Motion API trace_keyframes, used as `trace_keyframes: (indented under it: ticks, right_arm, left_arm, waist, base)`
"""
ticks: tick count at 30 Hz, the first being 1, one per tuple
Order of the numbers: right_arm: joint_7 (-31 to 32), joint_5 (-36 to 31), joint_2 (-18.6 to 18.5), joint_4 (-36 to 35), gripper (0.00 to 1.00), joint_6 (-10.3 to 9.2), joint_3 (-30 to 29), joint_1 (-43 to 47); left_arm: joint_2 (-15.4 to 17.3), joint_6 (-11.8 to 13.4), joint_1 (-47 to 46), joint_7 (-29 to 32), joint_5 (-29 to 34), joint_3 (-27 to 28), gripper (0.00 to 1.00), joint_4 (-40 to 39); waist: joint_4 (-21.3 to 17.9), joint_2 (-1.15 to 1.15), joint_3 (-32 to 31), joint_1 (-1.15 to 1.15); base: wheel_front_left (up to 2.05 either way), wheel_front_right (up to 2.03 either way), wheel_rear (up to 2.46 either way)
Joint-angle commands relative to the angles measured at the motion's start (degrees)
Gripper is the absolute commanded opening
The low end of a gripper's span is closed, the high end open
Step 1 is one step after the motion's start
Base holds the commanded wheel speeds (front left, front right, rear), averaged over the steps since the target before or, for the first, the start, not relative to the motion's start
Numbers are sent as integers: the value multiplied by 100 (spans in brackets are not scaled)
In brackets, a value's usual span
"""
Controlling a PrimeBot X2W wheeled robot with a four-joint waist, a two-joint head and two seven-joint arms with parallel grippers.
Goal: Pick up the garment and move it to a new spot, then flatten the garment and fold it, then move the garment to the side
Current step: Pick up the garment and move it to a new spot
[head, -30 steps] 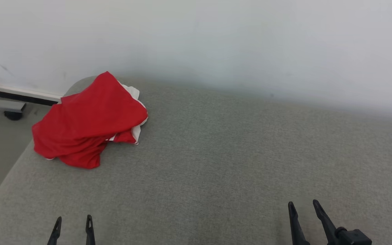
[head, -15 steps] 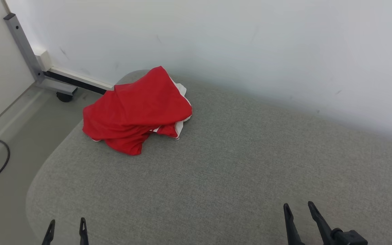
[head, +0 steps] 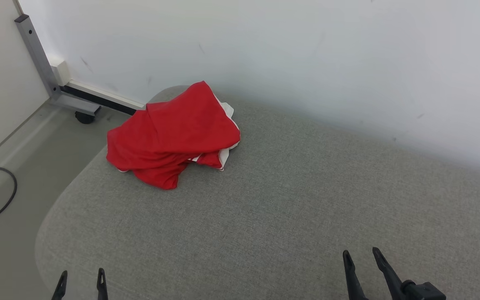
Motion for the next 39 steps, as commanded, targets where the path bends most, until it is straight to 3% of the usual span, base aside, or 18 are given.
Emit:
trace_keyframes:
  ticks: [1, 10, 20, 28, 39]
  right_arm:
    - [-10, -34, 6, -15, 100, 19, 14, 37]
    - [-10, -94, 5, -31, 100, 19, 74, -144]
    - [-10, -114, 5, -43, 100, 19, 31, -475]
    - [-11, -44, 5, -142, 100, 19, -115, -819]
    - [-10, 140, 6, -193, 100, 19, -245, -1069]
  left_arm:
    - [20, 0, -104, -35, -6, -5, 100, 28]
    - [39, 17, -625, -29, -190, 216, 100, 133]
    - [307, -130, -1765, -28, -387, 796, 100, 354]
    - [872, -351, -2775, -24, -806, 1311, 100, 864]
    - [1772, -478, -3788, 336, -1348, 1391, 100, 2082]
  waist:
    - [-70, 0, 19, 0]
    - [-513, 0, 225, 0]
    - [-1462, 0, 730, 0]
    - [-2261, 0, 1201, 0]
    - [-3062, 0, 1684, 0]
  base:
    - [0, 0, 0]
    - [0, 0, 0]
    - [0, 0, 0]
    - [0, 0, 0]
    - [0, 0, 0]
